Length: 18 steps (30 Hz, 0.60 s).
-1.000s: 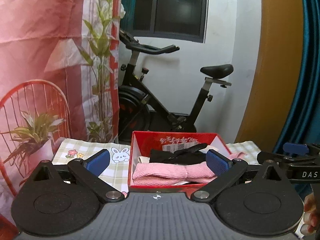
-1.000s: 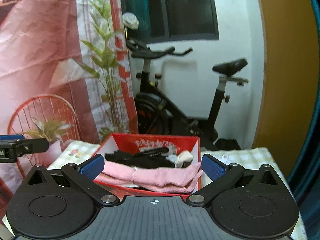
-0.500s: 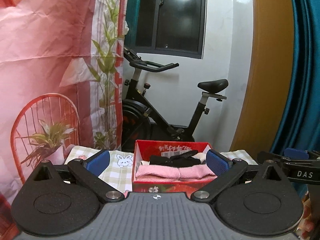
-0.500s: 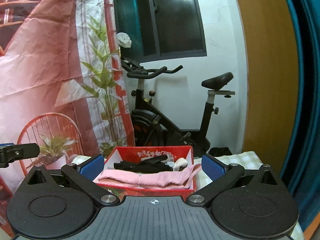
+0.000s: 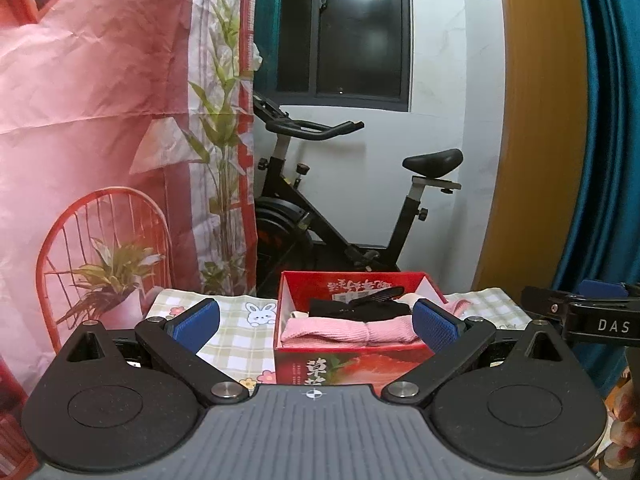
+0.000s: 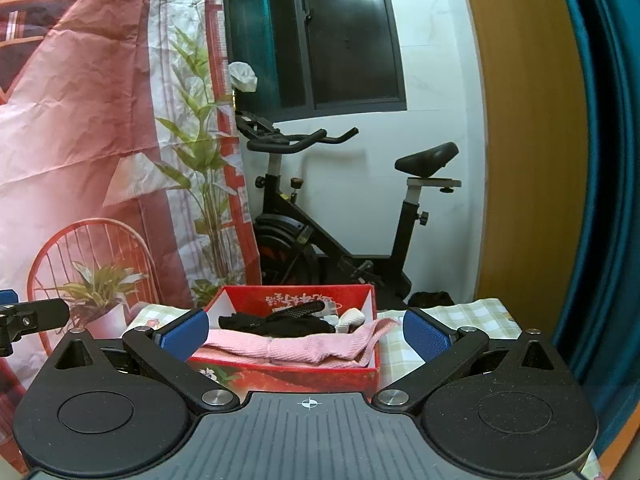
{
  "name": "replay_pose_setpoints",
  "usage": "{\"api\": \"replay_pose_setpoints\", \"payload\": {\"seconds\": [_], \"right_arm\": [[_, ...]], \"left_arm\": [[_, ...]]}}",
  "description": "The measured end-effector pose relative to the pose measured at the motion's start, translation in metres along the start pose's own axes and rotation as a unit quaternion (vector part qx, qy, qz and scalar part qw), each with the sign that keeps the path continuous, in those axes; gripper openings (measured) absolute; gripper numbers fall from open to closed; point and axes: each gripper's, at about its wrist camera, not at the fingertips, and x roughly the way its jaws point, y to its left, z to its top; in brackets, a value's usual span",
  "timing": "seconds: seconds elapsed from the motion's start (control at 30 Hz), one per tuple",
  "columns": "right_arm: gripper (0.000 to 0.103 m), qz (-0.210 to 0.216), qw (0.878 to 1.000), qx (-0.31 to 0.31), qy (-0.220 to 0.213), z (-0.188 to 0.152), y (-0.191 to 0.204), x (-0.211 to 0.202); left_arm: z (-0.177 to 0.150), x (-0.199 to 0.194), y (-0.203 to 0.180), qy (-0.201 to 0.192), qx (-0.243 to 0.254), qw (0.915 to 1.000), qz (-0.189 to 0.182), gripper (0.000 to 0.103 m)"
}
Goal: Organize soft objects
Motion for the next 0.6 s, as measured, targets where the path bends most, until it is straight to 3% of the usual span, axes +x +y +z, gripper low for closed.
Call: {"api": "replay_pose_setpoints", "payload": {"seconds": [0.6], "right_arm": [[0.103, -0.001, 1.000, -0.005, 0.007, -0.0042, 0.0072, 0.0026]], "left_arm": [[-0.0006, -0.0012, 0.0042, -0.003, -0.010, 0.9999, 0.004, 0.103]]}}
